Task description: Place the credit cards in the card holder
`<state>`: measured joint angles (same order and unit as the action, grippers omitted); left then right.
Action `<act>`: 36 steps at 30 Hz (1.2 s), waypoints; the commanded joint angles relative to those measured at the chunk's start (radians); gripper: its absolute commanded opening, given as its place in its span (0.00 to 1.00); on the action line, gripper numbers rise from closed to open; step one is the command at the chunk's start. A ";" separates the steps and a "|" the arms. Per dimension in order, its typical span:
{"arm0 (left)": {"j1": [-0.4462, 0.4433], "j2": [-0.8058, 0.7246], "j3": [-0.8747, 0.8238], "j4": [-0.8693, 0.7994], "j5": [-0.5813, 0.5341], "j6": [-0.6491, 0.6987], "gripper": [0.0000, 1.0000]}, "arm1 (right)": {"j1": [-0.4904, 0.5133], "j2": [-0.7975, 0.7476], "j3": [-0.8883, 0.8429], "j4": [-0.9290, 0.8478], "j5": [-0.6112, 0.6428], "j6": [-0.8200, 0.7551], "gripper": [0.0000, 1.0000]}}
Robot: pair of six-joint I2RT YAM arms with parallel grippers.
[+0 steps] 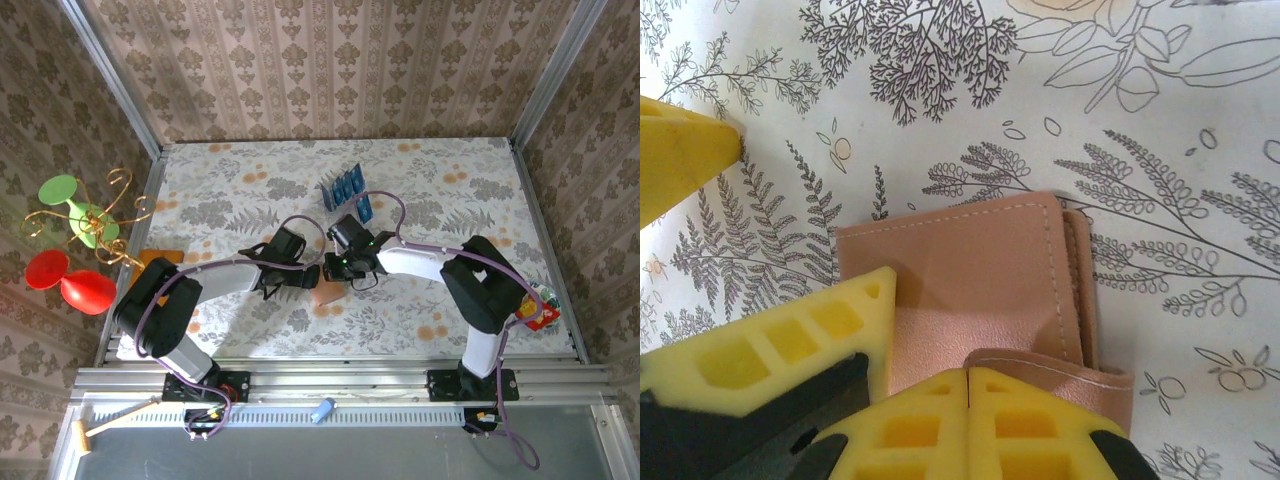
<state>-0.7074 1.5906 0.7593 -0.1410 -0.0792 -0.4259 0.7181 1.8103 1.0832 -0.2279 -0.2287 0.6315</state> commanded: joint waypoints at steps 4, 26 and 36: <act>-0.003 0.029 -0.038 -0.046 -0.001 -0.012 1.00 | -0.003 -0.034 -0.002 -0.075 0.051 -0.025 0.00; -0.003 0.028 -0.045 -0.042 0.000 -0.013 1.00 | 0.030 0.051 0.026 -0.064 0.030 -0.017 0.00; -0.003 0.025 -0.046 -0.044 -0.001 -0.012 1.00 | 0.066 0.080 0.003 -0.079 0.044 -0.026 0.00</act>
<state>-0.7074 1.5883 0.7521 -0.1307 -0.0795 -0.4259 0.7486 1.8290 1.0966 -0.2531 -0.1890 0.6243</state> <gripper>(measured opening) 0.999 0.068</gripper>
